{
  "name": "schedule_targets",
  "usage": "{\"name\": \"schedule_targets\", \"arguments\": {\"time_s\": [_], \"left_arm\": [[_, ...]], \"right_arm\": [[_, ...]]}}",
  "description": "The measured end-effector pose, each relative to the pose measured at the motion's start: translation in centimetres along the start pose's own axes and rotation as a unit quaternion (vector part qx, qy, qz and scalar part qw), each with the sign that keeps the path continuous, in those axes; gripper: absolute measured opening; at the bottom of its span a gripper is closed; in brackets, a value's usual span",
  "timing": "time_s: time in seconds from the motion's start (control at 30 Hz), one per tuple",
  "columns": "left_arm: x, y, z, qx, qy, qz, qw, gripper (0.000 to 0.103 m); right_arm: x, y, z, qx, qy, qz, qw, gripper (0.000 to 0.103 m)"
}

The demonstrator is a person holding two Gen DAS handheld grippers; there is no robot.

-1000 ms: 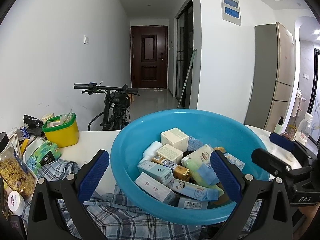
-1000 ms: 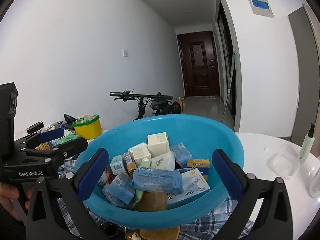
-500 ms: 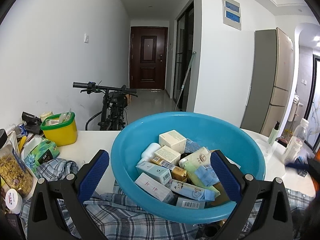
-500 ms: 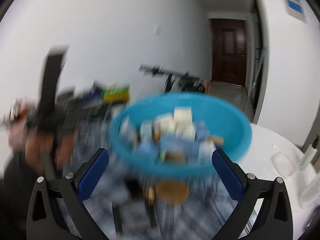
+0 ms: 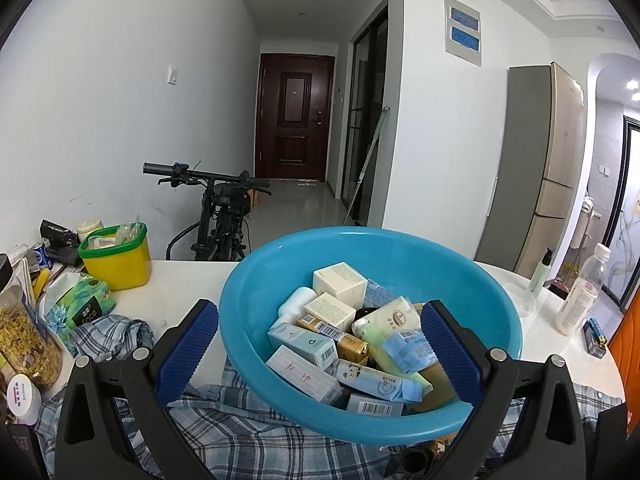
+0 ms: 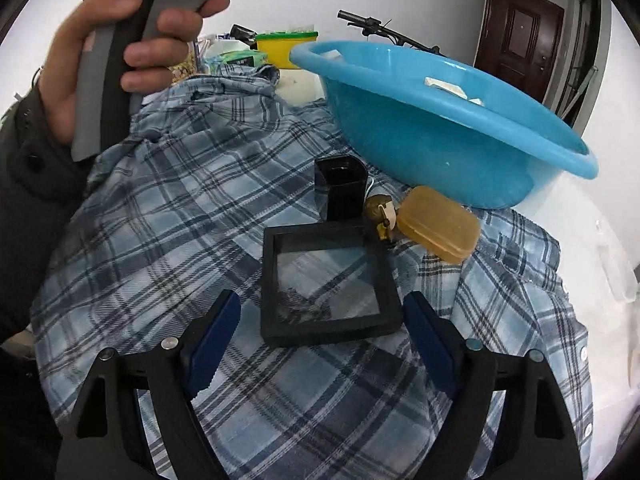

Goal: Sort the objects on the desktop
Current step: 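Grasp the black square frame on the shirt with the right gripper, then lift the black frame with the right gripper while the left gripper approaches the black box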

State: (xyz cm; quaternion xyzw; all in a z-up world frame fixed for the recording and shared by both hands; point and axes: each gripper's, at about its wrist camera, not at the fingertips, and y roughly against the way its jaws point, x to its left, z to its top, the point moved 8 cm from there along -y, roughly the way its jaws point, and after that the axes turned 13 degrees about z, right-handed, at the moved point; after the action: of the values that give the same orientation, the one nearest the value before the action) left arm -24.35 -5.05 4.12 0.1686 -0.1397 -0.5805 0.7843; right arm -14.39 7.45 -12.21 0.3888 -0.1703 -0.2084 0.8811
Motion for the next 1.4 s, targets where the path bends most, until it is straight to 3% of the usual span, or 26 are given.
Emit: {"name": "schedule_targets", "arguments": {"time_s": [0.3,0.63,0.93,1.07,1.4], "left_arm": [[-0.1,0.0,0.1,0.000,-0.001,-0.004,1.0000,0.103],[-0.8,1.0,0.1,-0.008,-0.011,-0.028,0.9995,0.103],[-2.9,5.3,-5.9,0.010,-0.127,-0.043,0.9910,0.103],[-4.6,5.6,-9.5,0.047,-0.163,-0.058,0.9838,0.103],[-7.2,3.9,-13.8,0.092,-0.198,-0.076,0.9729,0.103]], "right_arm": [[-0.5,-0.2,-0.1,0.006,-0.004,-0.006,1.000,0.071],[-2.0,5.6,-1.3,-0.079,-0.057,-0.020,0.995,0.070],[-3.6,7.6,-4.2,-0.080,-0.091,-0.021,0.992,0.070],[-3.9,6.8,-4.4,-0.058,-0.095,-0.024,0.993,0.070],[-4.4,5.3,-5.1,-0.025,-0.110,-0.026,0.993,0.069]]}}
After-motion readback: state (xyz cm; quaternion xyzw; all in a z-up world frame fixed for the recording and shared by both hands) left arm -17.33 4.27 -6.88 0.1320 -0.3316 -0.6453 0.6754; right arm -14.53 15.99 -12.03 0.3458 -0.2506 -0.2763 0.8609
